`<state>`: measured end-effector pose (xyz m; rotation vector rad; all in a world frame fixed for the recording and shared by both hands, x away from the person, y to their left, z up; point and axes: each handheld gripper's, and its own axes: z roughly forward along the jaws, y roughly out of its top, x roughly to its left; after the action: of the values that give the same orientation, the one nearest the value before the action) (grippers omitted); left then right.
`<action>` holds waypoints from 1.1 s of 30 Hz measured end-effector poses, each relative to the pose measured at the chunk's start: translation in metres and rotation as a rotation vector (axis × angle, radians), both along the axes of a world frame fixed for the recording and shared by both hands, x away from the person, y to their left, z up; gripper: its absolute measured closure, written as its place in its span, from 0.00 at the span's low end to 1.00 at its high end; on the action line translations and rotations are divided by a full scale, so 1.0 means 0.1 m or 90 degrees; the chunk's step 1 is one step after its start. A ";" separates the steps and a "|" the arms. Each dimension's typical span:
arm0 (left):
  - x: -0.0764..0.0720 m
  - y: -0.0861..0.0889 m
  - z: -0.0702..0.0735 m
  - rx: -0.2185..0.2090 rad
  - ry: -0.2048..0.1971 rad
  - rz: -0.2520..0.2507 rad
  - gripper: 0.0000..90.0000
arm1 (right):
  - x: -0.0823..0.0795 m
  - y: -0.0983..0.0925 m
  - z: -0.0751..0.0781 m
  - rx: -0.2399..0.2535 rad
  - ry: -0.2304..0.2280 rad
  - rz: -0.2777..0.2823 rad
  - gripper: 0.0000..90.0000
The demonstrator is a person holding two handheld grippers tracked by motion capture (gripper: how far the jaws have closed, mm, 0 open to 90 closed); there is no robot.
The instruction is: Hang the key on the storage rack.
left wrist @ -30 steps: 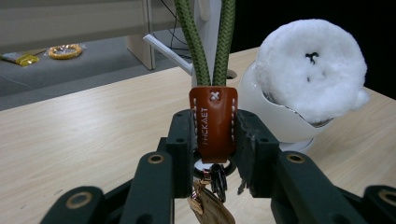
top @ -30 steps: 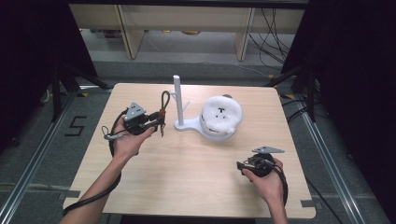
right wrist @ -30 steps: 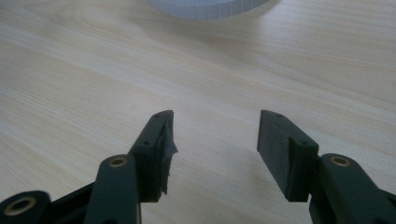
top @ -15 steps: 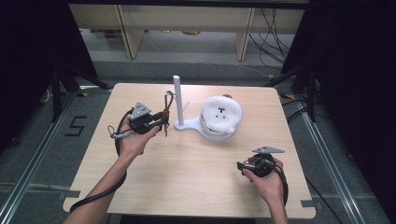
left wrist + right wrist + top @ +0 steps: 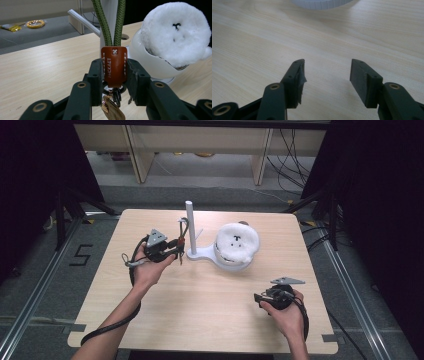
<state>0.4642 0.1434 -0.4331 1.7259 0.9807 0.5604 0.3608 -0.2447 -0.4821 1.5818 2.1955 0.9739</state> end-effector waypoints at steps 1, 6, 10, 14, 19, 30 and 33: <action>0.00 -0.01 0.00 -0.001 0.000 0.002 0.74 | 0.00 0.00 0.00 -0.003 0.000 0.001 0.52; 0.02 -0.02 -0.01 0.008 0.001 -0.001 0.73 | 0.00 -0.01 -0.01 0.003 0.000 0.004 0.52; 0.00 -0.02 -0.01 0.014 0.007 -0.004 0.68 | 0.00 -0.01 0.00 0.001 -0.004 0.003 0.52; -0.06 0.02 -0.03 0.035 0.001 -0.004 0.61 | 0.01 -0.03 -0.01 -0.001 -0.006 0.000 0.52; -0.14 0.09 -0.03 0.053 0.002 -0.006 0.55 | 0.00 -0.04 0.00 0.003 0.000 -0.003 0.51; -0.42 0.40 -0.03 0.083 -0.013 0.004 0.51 | 0.00 -0.04 0.00 0.003 -0.001 -0.003 0.51; -0.51 0.50 -0.08 0.075 -0.011 0.008 0.50 | 0.00 -0.03 0.00 0.005 -0.001 -0.006 0.51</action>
<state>0.4134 0.1937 -0.4407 1.8170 0.9644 0.6513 0.3610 -0.2481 -0.4821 1.5928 2.1839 0.9827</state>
